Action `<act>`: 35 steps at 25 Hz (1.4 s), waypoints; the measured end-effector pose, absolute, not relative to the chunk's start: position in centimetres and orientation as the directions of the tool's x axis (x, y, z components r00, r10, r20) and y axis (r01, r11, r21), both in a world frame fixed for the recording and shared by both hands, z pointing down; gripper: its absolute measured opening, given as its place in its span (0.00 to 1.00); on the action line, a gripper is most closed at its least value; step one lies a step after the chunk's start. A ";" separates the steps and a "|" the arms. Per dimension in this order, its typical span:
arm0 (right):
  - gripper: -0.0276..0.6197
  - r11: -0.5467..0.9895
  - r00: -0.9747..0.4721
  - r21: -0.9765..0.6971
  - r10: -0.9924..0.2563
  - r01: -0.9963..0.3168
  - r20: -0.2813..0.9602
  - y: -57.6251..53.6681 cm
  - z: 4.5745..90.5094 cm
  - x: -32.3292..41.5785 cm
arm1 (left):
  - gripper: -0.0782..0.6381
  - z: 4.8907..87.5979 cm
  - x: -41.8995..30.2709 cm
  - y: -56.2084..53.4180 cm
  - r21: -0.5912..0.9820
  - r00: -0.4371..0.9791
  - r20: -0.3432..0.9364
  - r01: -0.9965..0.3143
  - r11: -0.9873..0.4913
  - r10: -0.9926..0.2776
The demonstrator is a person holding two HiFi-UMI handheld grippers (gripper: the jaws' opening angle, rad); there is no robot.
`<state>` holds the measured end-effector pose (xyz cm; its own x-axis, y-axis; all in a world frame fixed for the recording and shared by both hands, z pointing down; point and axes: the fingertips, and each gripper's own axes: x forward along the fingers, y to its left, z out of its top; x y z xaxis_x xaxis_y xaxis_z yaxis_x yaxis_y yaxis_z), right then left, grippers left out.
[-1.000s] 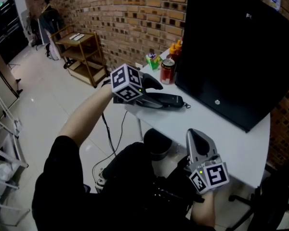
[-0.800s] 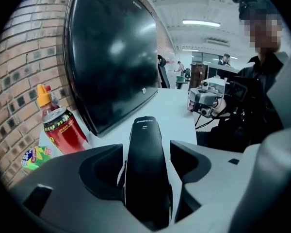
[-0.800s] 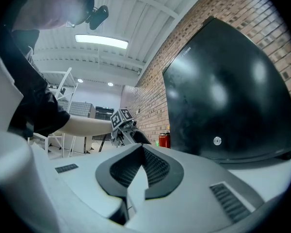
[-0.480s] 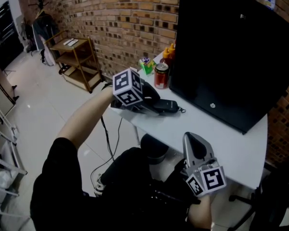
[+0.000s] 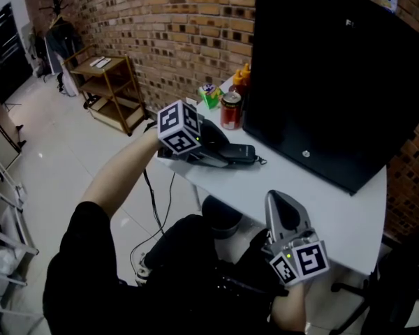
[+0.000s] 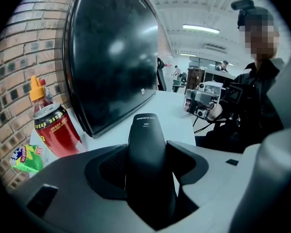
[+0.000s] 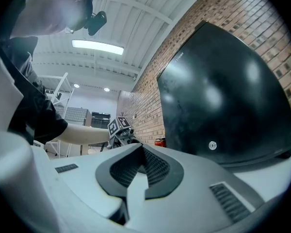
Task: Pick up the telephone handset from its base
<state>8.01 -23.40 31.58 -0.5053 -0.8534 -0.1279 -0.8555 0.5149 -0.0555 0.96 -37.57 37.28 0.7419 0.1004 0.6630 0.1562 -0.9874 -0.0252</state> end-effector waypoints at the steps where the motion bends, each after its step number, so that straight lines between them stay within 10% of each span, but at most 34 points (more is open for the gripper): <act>1: 0.06 0.516 -0.507 -0.050 -0.853 -0.855 -0.125 -23.5 31.5 8.0 | 0.47 37.0 1.0 -37.6 -0.028 0.752 0.651 0.157 -0.987 0.101; 20: 0.06 0.537 -0.537 0.042 -0.843 -0.842 0.017 -29.6 31.8 9.1 | 0.47 26.7 -3.6 -35.9 -0.013 0.992 0.089 0.087 -0.996 0.086; 35: 0.06 0.556 -0.555 0.011 -0.830 -0.831 0.055 -29.9 32.2 8.9 | 0.47 27.0 -4.0 -34.7 -0.011 0.992 0.075 0.099 -0.995 0.098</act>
<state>8.90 -29.90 32.20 -0.5549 -0.8301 0.0553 -0.8310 0.5562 0.0110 -3.99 -34.70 27.03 0.9923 0.0981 0.0750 0.0992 -0.9950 -0.0106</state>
